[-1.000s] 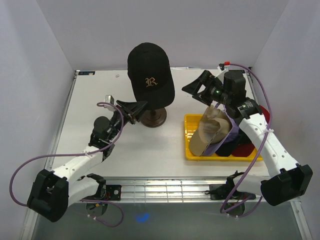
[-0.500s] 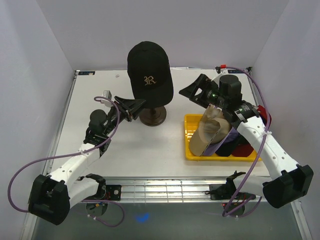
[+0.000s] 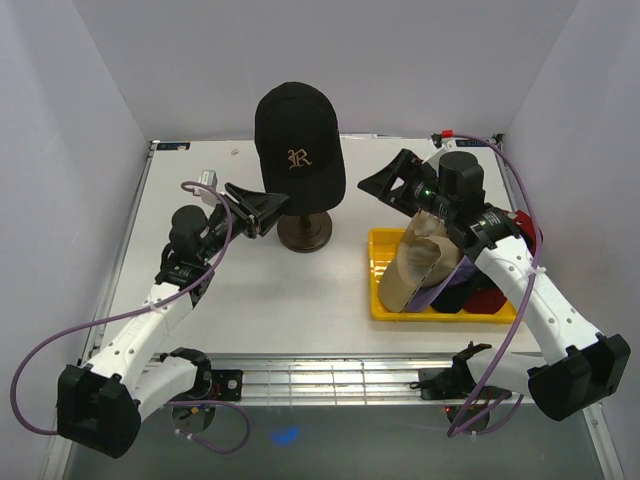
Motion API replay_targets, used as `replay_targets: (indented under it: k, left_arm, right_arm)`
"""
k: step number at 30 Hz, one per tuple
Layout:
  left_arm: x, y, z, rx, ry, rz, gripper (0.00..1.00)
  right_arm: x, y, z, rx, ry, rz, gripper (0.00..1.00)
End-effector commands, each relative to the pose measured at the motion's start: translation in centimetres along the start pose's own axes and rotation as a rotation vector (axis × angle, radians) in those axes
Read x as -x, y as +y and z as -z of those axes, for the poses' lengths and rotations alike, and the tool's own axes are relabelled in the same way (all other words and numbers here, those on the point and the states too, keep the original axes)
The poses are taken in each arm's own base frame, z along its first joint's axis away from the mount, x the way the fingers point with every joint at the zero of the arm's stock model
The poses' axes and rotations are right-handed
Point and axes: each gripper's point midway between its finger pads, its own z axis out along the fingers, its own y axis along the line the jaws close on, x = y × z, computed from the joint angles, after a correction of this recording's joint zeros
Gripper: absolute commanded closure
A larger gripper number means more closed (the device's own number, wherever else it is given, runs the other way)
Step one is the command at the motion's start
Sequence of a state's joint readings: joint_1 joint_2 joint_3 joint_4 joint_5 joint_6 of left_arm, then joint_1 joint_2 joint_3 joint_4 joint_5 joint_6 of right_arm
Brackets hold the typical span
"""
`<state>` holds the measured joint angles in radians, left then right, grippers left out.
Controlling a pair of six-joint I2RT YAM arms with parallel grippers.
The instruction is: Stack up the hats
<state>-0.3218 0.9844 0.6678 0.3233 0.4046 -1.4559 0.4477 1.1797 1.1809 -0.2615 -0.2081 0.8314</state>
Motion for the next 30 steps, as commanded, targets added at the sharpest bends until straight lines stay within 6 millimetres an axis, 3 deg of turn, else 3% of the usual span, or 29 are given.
replay_targets:
  k: [1, 8, 19, 30]
  left_arm:
    - [-0.1, -3.1, 0.6, -0.042, 0.018, -0.095, 0.46]
    - [0.4, -2.6, 0.9, 0.069, 0.01, -0.147, 0.46]
    - [-0.3, 0.9, 1.0, 0.173, 0.052, -0.143, 0.43]
    - [-0.2, 0.8, 1.1, 0.198, 0.077, -0.224, 0.43]
  right_arm:
    - [0.8, 1.1, 0.6, 0.033, -0.046, 0.023, 0.2]
    - [0.7, 1.1, 0.7, 0.03, -0.046, 0.026, 0.2]
    - [0.1, 0.7, 0.8, 0.015, -0.037, 0.028, 0.2]
    - [0.3, 0.6, 1.0, 0.0, -0.04, 0.043, 0.2]
